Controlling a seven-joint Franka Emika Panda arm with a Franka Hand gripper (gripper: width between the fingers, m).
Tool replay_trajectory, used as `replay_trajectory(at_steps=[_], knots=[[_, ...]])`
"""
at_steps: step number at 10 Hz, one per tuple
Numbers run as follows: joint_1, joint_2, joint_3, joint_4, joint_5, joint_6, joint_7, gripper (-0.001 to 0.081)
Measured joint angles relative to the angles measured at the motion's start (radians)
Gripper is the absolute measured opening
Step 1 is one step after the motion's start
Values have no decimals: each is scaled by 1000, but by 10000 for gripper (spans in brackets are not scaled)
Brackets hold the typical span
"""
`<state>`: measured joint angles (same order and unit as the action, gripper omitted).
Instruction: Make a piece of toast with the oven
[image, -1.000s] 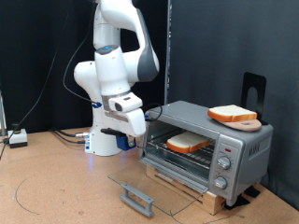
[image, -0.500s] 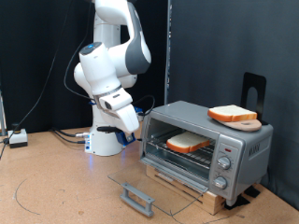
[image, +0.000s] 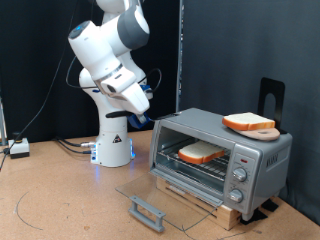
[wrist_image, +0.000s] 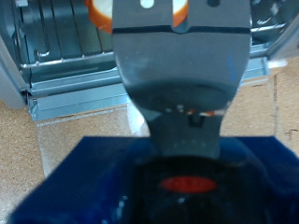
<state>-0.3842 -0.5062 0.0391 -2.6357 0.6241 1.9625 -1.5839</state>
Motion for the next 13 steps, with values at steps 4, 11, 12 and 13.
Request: replay_trajectory(at_steps=[4, 11, 12, 13], knots=[[2, -37, 0, 2, 3, -27, 37, 396], [124, -111, 119, -47, 82, -167, 51, 396], [140, -131, 148, -62, 112, -159, 61, 396], [157, -151, 177, -78, 143, -146, 79, 396]])
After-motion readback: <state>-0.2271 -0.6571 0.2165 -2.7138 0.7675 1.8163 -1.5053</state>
